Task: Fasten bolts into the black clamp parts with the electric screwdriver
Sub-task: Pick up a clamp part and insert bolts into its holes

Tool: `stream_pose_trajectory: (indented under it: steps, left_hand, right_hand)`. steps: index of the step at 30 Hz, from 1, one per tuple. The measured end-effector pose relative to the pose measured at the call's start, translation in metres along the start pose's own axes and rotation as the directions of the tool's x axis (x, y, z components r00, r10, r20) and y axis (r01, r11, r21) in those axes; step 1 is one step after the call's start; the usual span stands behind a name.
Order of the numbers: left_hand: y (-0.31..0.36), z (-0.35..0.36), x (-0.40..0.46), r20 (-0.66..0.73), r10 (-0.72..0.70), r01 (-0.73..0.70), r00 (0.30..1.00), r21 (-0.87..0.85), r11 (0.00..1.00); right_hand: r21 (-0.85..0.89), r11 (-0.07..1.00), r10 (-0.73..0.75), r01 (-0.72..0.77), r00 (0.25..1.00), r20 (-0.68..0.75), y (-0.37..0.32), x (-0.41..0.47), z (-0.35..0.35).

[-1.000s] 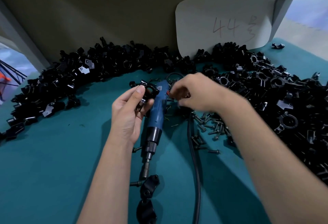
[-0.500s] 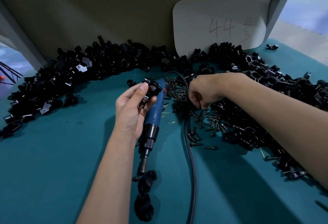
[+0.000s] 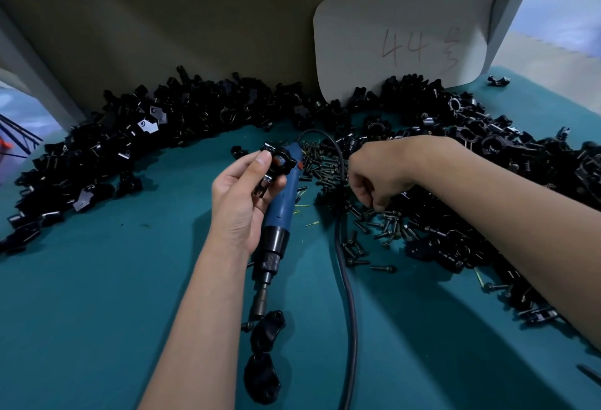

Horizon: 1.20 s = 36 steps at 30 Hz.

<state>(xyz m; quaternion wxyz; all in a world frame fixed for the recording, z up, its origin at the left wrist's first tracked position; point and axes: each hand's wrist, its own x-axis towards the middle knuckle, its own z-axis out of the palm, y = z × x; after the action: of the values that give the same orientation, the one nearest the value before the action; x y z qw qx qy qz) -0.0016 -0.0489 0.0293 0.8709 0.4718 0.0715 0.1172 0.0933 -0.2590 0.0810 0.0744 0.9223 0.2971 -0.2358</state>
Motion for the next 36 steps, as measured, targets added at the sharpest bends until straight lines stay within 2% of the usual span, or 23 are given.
stream_pose_trajectory:
  steps: [8, 12, 16, 19, 21, 23, 25, 27, 29, 31, 36]
  left_hand:
    - [-0.002, 0.000, -0.001, 0.015, 0.016, -0.017, 1.000, 0.026, 1.000]
    - [-0.004, -0.002, 0.002, 0.031, 0.035, -0.037, 0.999, 0.048, 0.998]
    - [-0.006, -0.005, 0.004, 0.032, 0.057, -0.059, 0.998, 0.076, 0.995]
    - [-0.007, -0.006, 0.004, 0.030, 0.080, -0.083, 0.996, 0.115, 0.990]
    - [-0.007, -0.006, 0.005, 0.035, 0.101, -0.105, 0.994, 0.179, 0.978]
    - [-0.009, -0.007, 0.007, 0.055, 0.136, -0.146, 0.989, 0.267, 0.953]
    - [-0.010, -0.009, 0.009, 0.075, 0.166, -0.181, 0.983, 0.324, 0.928]
    - [-0.009, -0.012, 0.010, 0.095, 0.183, -0.206, 0.978, 0.369, 0.907]
    - [-0.008, -0.016, 0.012, 0.114, 0.189, -0.219, 0.975, 0.399, 0.890]
    - [-0.009, -0.018, 0.012, 0.140, 0.192, -0.233, 0.971, 0.406, 0.884]
    - [-0.009, -0.020, 0.013, 0.222, 0.209, -0.286, 0.952, 0.415, 0.863]
  right_hand:
    - [0.008, 1.000, 0.018, -0.018, 0.999, -0.047, -0.001, -0.003, 0.005]
    - [0.047, 0.999, 0.015, -0.008, 0.989, -0.146, 0.001, -0.004, 0.001]
    - [0.137, 0.990, 0.021, 0.012, 0.971, -0.240, 0.001, -0.005, -0.007]
    - [0.298, 0.953, 0.037, 0.057, 0.953, -0.301, 0.001, -0.008, -0.003]
    - [0.441, 0.887, 0.080, 0.136, 0.896, -0.438, -0.003, -0.005, 0.005]
    - [0.581, 0.768, 0.178, 0.270, 0.781, -0.598, -0.014, -0.001, 0.017]
    - [0.708, 0.536, 0.264, 0.459, 0.706, -0.657, -0.032, 0.005, 0.026]
    - [0.751, 0.266, 0.319, 0.604, 0.680, -0.660, -0.050, 0.010, 0.032]
    - [0.736, 0.095, 0.356, 0.670, 0.668, -0.654, -0.062, 0.014, 0.035]
    - [0.725, 0.032, 0.373, 0.688, 0.665, -0.647, -0.069, 0.019, 0.038]
    - [0.719, 0.015, 0.413, 0.695, 0.650, -0.638, -0.079, 0.024, 0.046]
